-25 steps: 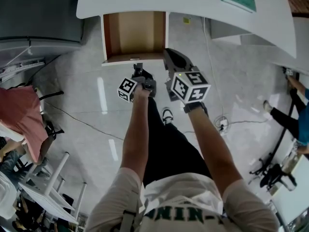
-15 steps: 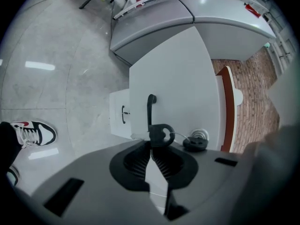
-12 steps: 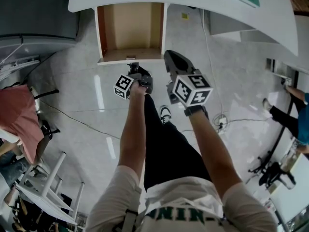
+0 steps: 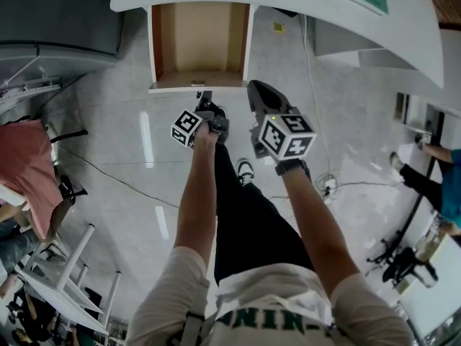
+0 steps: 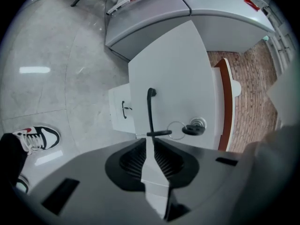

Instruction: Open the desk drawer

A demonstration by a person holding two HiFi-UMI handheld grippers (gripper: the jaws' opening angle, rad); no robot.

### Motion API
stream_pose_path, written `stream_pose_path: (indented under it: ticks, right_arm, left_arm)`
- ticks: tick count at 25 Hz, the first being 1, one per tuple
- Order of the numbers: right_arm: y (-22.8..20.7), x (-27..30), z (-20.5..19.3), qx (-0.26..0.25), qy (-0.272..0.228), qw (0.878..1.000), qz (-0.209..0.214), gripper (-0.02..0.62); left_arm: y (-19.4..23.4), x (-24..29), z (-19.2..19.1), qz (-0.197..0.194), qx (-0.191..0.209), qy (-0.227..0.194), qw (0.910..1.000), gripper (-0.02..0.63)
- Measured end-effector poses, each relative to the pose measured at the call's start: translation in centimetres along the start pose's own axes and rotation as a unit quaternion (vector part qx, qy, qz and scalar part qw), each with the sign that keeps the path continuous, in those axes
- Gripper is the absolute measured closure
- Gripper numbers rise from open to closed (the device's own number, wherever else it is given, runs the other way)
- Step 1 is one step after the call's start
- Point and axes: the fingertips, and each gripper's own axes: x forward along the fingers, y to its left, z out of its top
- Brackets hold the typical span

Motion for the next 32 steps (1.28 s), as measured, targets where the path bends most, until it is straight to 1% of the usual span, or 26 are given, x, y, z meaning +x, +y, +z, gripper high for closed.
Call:
stream_pose_path:
  ticks: [5,7,9,13,15,16,18,21,23,25,27,28,32]
  right_arm:
    - [-0.1,-1.2,0.9,-0.006,0.002,1.0,-0.007,0.601]
    - [-0.2,-2.2,1.2,-0.008,0.0,1.0,-0.011,0.601]
    - [-0.4,-3.5,1.2,-0.007,-0.001,1.0,-0.015,0.601]
    - [-0.1,-6.5,1.9,-0.002,-0.006,1.0,-0.026,0.601]
    - [0.6,-7.8,2.7,-0.006,-0.012,1.0,-0.027,0.601]
    - [1.1,-8.3,3.3,-0.01,-0.017,0.999,-0.026,0.601]
    - [2.4,-9.3,4.6,-0.017,-0.028,0.999,-0.019,0.601]
    - [5.0,-10.8,6.3,-0.03,-0.043,0.999,-0.009,0.601]
    - [6.5,-11.7,7.9,-0.037,-0.056,0.998,0.003,0.601]
    - [7.4,-12.8,10.7,-0.051,-0.081,0.995,0.014,0.601]
    - [8.0,-14.5,12.5,-0.067,-0.102,0.992,0.018,0.601]
    - [8.4,-15.5,13.1,-0.075,-0.109,0.991,0.018,0.601]
    - [9.9,-19.0,14.5,-0.102,-0.136,0.985,0.02,0.601]
  left_arm:
    - [-0.4,-1.8,-1.0,0.02,0.043,0.025,0.9985,0.574]
    - [-1.6,-2.9,-1.5,0.025,0.065,0.04,0.9968,0.574]
    - [-3.3,-4.3,-1.8,0.025,0.095,0.055,0.9936,0.574]
    - [-7.6,-7.6,-1.8,0.026,0.168,0.069,0.9831,0.574]
    - [-10.1,-9.3,-1.8,0.027,0.211,0.073,0.9744,0.575]
    - [-11.4,-10.0,-1.9,0.027,0.238,0.075,0.9681,0.575]
    - [-14.3,-11.5,-1.9,0.031,0.29,0.076,0.9536,0.578]
    - [-17.8,-14.6,-1.3,0.045,0.357,0.069,0.9303,0.6]
    - [-20.7,-16.3,-0.5,0.047,0.408,0.056,0.9102,0.601]
    - [-24.4,-16.7,0.2,0.038,0.457,0.038,0.8881,0.603]
    - [-27.5,-17.8,0.1,0.029,0.502,0.024,0.864,0.603]
    - [-28.9,-18.6,0.0,0.027,0.525,0.017,0.8502,0.603]
    - [-34.9,-22.3,-0.5,0.024,0.613,-0.03,0.7892,0.603]
